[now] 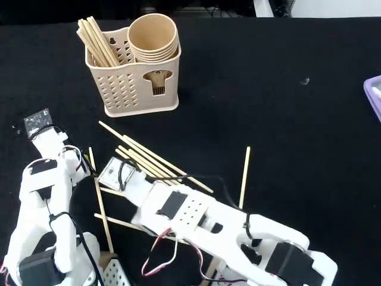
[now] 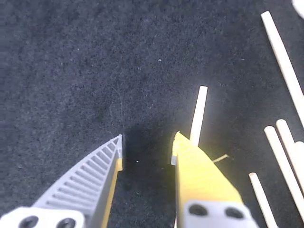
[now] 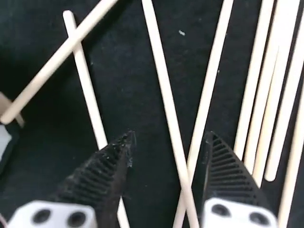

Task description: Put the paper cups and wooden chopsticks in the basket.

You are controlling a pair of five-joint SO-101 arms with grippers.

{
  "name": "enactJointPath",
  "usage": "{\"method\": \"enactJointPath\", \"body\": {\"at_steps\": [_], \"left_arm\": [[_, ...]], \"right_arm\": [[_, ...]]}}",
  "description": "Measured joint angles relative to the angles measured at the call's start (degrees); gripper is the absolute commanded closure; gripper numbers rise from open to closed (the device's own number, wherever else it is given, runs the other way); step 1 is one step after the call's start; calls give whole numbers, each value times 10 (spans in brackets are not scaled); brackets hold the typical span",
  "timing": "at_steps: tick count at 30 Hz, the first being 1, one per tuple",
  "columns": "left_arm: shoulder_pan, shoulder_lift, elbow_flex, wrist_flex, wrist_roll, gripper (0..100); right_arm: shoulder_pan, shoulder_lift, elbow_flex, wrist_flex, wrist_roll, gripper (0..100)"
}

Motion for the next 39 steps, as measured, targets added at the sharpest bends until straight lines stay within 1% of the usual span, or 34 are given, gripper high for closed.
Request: {"method": "enactJointPath", "body": {"at_steps": [2,6,11,14,16,20,22,25,28,30,34,37,39], "left_arm": [[22,0,0,5,0,818],[67,0,-11,75,3,818],[107,0,-61,185,71,818],[118,0,-71,220,98,818],[120,0,-72,224,100,818],[120,-1,-76,229,105,817],[120,-1,-88,243,105,788],[120,-1,-118,291,105,706],[120,-1,-143,350,103,695],[120,-1,-147,369,81,695],[120,-1,-128,373,42,695],[120,-1,-95,372,39,695],[120,-1,-70,349,37,695]], "right_arm": [[16,0,0,-12,-1,769],[108,0,0,-19,-2,769],[226,0,-16,-19,-2,769],[280,0,-25,-19,-2,769],[305,0,-29,-21,-2,769],[325,0,-29,-25,-2,769],[325,0,-29,-35,-2,769],[325,0,-29,-46,-2,769],[325,0,-29,-46,-2,769],[325,0,-29,-46,-2,769],[325,0,-29,-46,-2,769],[325,0,-29,-46,-2,769],[325,0,-29,-46,-2,769]]}}
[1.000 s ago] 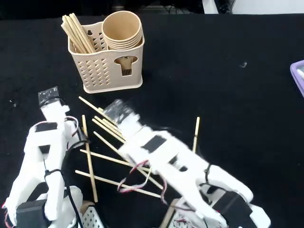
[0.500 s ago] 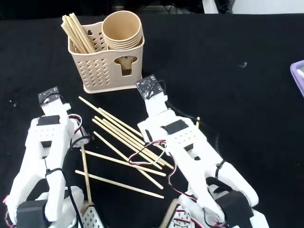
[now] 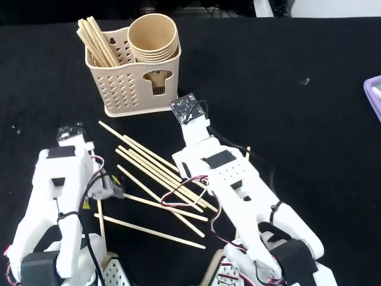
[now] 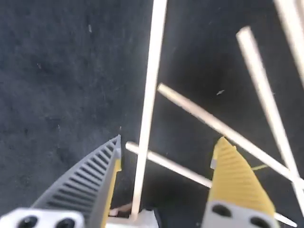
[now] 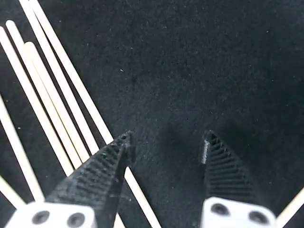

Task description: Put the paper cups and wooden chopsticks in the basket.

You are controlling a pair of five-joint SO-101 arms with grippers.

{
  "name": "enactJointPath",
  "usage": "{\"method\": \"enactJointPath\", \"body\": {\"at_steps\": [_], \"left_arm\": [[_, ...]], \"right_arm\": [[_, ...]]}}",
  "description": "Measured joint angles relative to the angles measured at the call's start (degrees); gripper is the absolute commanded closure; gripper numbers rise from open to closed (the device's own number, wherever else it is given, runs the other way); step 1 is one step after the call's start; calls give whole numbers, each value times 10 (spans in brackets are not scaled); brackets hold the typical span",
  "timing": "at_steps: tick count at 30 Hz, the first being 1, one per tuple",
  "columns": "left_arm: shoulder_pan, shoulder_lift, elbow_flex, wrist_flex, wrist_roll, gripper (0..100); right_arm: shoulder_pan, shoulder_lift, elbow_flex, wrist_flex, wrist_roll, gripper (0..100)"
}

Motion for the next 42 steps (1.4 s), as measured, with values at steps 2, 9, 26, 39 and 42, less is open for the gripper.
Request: {"method": "enactJointPath", "body": {"at_steps": [2,9,26,39,42], "left_arm": [[-5,0,36,-34,-2,695],[-16,-11,100,-117,-7,695],[11,-7,-61,90,-37,694],[50,-6,-28,127,-486,694],[83,-6,-10,121,-638,694]], "right_arm": [[0,0,0,0,0,769],[0,0,0,0,0,769],[0,0,0,0,0,769],[5,0,0,0,0,769],[7,0,0,0,0,769]]}}
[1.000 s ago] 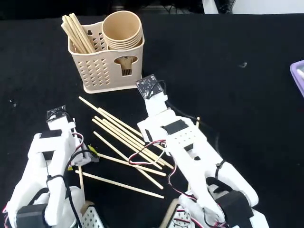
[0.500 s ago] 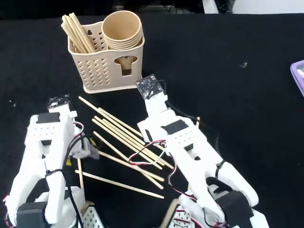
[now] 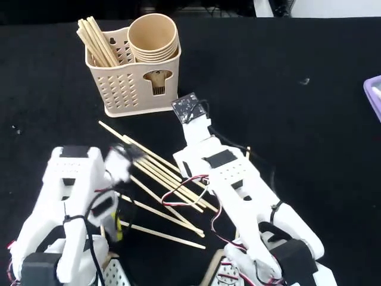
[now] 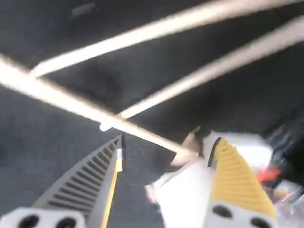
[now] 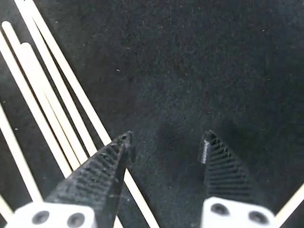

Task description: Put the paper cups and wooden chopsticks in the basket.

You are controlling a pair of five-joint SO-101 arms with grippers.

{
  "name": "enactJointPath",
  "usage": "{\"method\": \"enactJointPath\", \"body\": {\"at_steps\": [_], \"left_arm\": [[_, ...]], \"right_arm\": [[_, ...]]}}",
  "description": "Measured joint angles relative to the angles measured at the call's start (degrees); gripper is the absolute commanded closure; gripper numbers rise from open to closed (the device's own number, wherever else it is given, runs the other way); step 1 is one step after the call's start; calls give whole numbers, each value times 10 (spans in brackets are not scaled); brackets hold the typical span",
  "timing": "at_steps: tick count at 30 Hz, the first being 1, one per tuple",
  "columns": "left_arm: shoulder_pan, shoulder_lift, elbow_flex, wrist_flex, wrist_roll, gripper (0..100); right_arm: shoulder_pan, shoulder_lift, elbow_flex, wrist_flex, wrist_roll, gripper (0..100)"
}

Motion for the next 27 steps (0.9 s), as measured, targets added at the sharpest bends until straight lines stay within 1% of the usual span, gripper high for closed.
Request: {"method": "enactJointPath", "body": {"at_steps": [2,5,9,12,14,17,22,27], "left_arm": [[30,0,11,-4,-60,694],[61,0,18,-26,-70,694],[77,0,62,-108,-55,694],[78,0,100,-174,-41,694],[77,-2,110,-199,-25,694],[76,-2,114,-222,4,694],[66,-2,121,-253,31,699],[43,-2,121,-261,40,822]], "right_arm": [[7,0,0,0,0,769],[31,0,0,0,-2,769],[55,0,0,0,-4,769],[56,0,0,0,-4,769],[55,0,0,0,-4,769],[55,0,0,0,-4,769],[55,0,0,0,-4,769],[55,0,0,0,-4,769]]}}
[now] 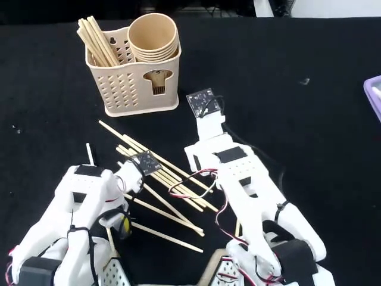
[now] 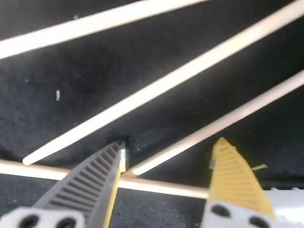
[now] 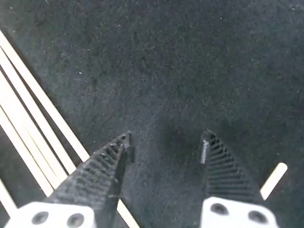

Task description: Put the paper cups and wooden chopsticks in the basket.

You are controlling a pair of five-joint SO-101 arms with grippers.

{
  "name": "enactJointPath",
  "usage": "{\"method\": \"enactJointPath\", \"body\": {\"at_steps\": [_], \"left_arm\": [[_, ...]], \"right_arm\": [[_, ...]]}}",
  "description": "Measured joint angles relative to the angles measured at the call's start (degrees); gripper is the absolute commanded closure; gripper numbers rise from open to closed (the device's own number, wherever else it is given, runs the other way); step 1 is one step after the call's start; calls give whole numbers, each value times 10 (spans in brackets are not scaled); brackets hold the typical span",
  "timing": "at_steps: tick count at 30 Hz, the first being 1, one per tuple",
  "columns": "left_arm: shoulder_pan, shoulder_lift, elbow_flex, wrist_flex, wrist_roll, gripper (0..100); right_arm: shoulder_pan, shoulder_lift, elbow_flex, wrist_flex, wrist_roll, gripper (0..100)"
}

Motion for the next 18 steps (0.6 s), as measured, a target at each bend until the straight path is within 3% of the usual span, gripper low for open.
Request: {"method": "enactJointPath", "body": {"at_steps": [4,11,18], "left_arm": [[-3,0,0,1,3,887],[-3,-3,-1,4,4,891],[-3,0,-47,101,4,891]], "right_arm": [[0,0,0,0,0,769],[0,0,0,0,0,769],[0,0,0,0,0,769]]}}
